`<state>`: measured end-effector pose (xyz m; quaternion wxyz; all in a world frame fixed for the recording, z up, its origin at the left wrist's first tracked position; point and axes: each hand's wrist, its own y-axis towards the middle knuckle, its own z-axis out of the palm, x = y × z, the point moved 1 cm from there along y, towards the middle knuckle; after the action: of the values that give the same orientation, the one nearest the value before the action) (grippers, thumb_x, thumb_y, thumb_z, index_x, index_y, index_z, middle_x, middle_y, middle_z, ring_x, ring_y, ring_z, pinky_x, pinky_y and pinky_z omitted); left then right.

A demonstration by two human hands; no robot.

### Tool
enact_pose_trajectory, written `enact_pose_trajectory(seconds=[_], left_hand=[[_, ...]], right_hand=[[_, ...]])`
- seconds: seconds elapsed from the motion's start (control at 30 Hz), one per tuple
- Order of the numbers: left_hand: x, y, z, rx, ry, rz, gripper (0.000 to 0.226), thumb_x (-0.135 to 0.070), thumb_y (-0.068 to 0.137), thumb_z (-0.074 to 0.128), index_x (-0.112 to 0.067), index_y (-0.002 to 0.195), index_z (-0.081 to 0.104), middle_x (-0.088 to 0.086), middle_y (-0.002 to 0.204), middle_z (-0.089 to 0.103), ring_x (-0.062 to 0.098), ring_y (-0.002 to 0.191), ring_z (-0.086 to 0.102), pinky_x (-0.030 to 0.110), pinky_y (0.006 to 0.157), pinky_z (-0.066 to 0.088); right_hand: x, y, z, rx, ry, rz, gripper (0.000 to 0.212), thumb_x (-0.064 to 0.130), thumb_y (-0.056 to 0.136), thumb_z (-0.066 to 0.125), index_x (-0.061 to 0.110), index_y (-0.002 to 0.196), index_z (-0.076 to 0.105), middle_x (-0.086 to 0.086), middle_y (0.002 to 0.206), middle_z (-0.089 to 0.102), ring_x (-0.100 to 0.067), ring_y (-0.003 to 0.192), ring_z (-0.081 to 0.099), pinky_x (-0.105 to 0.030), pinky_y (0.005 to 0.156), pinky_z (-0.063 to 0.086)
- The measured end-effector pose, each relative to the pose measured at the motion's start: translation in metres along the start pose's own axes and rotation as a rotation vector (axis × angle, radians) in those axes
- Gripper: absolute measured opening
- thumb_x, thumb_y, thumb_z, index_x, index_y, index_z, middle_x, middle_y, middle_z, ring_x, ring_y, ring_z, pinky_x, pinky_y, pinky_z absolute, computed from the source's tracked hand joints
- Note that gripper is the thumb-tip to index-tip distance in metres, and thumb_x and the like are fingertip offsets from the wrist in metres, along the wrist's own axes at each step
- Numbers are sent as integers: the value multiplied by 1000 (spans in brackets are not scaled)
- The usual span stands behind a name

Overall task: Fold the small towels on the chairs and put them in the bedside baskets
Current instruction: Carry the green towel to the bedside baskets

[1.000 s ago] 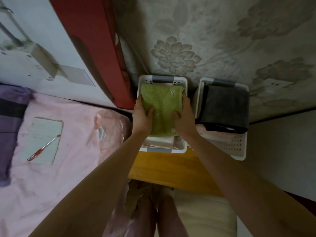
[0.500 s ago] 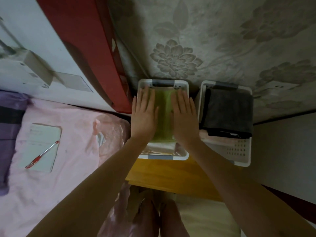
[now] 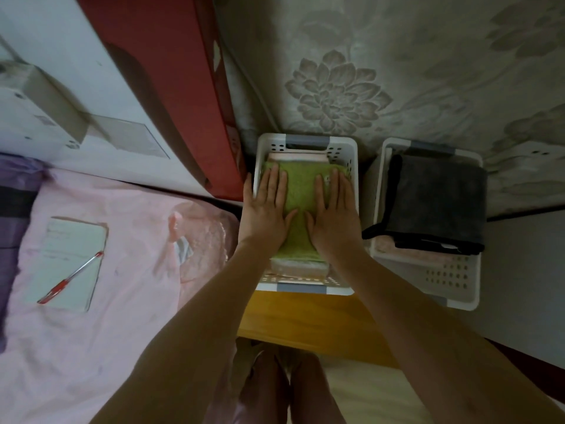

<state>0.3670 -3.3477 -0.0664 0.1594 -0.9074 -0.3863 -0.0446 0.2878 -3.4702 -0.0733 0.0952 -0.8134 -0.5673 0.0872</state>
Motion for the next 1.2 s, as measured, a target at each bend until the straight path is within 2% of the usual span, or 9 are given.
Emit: enact_pose_trajectory(seconds=[0.13,0.27,0.33,0.4,0.5,0.63,0.77,0.97,1.2], left_hand=[[11,-6,-7,-159,-334,78,67,-46,100,13,-7,154,6,13,162,3,24,150,5,42,121,9],[23,-63,6,-236,-1011,-152,52,-30,104,33,-15,153,21,5,159,21,12,145,19,21,116,15],[22,-82,15,-122,-1213,-266,42,-37,105,31,-20,142,41,4,137,53,11,127,48,32,105,41],[18,-86,18,-95,-1317,-309,36,-35,105,28,-19,116,59,-6,95,65,4,88,61,35,75,52],[22,-79,19,-134,-1260,-280,41,-35,105,25,-19,121,60,-14,89,61,3,83,61,31,72,52],[24,-79,27,-51,-1170,-297,54,-51,100,15,-30,136,49,-1,105,66,25,98,63,43,83,53],[20,-79,21,-17,-1111,-308,55,-48,101,14,-22,132,52,7,95,67,30,90,64,48,79,53],[18,-75,24,-3,-1131,-334,64,-56,95,9,-23,130,52,9,99,66,33,94,63,50,83,51],[22,-78,30,56,-1275,-336,78,-74,89,6,-30,134,52,2,114,66,25,110,61,49,92,50]], right_hand=[[1,2,-10,-2,79,0,74,44,92,-5,2,154,1,-30,158,1,-38,149,-1,-42,121,-8],[14,2,-25,-209,207,-86,62,39,96,23,10,150,32,-23,156,25,-38,146,19,-52,120,11],[31,8,-24,-213,225,-151,60,41,97,27,16,152,30,-15,158,25,-35,147,18,-54,119,14],[47,19,-18,-181,218,-145,59,43,98,23,23,153,24,-11,161,17,-35,149,10,-58,118,11],[55,33,-4,-116,150,-102,59,46,96,19,31,153,22,-7,163,6,-39,149,-1,-62,116,1],[56,35,-6,-87,140,-114,54,45,99,24,34,153,23,-5,164,2,-36,149,-6,-61,116,-2],[25,25,-15,-204,246,41,58,48,98,22,26,151,31,-12,162,11,-36,149,6,-56,119,3],[11,23,3,-100,563,86,65,53,100,28,26,156,9,-17,161,-10,-35,148,-7,-52,120,3],[49,-38,3,-8,351,65,93,84,78,19,36,153,-9,-12,160,-22,-36,146,-19,-58,113,-11]])
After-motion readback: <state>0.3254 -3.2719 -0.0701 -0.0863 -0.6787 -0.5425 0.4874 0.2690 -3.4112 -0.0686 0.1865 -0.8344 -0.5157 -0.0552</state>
